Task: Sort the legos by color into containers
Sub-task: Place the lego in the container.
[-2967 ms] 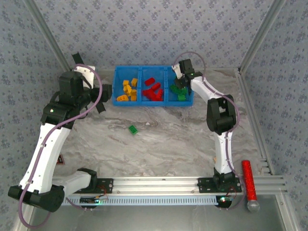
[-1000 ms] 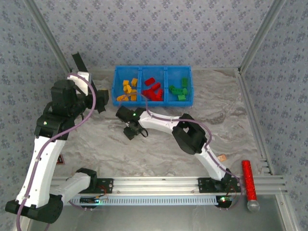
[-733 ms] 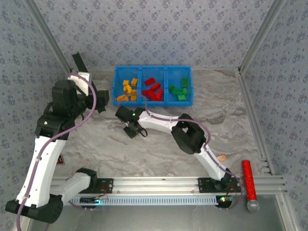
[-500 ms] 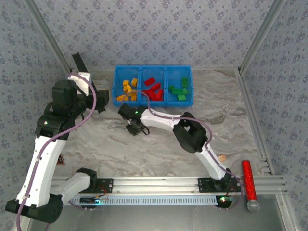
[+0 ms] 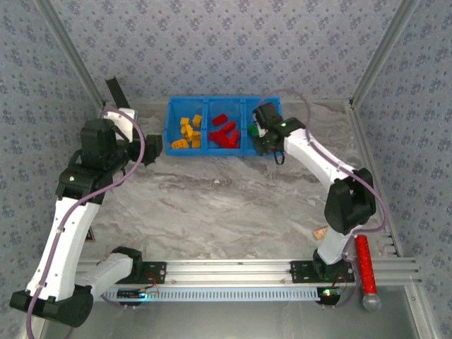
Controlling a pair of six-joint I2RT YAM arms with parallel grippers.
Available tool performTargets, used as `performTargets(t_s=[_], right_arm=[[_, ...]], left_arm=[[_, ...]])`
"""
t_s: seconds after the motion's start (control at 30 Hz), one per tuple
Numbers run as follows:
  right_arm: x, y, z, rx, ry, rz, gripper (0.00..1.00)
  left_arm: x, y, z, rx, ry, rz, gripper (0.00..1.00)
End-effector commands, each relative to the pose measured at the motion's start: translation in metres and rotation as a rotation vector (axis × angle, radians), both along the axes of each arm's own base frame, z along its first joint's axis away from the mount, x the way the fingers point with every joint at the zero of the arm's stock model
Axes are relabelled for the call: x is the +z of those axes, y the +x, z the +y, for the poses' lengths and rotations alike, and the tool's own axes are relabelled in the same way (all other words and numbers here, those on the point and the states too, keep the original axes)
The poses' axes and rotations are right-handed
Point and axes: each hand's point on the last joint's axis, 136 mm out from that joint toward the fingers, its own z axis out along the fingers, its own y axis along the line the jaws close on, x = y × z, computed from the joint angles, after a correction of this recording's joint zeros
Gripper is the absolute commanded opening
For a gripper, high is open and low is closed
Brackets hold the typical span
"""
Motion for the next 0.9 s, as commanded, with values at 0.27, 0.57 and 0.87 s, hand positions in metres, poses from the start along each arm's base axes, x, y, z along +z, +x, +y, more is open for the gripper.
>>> performTargets(t_s=[0.27,0.57,0.87], right_arm=[[-0.032,0.083,-0.020,-0.030,0.011,0.032,0.27],[-0.069,0.141,-0.004,-0.014,0.004,0.040,0.27],[-0.077,0.165,0.003,-0.011,0.017,0.033,0.40]], left_arm=[[-0.008,0.009,0.002,0.005,-0.023,0.018,0.97],[-0.009,0.010,0.001,-0.001,-0.013,0.026,0.98],[-0.020,0.016,-0.003,-0.017,-0.012,0.058,0.98]])
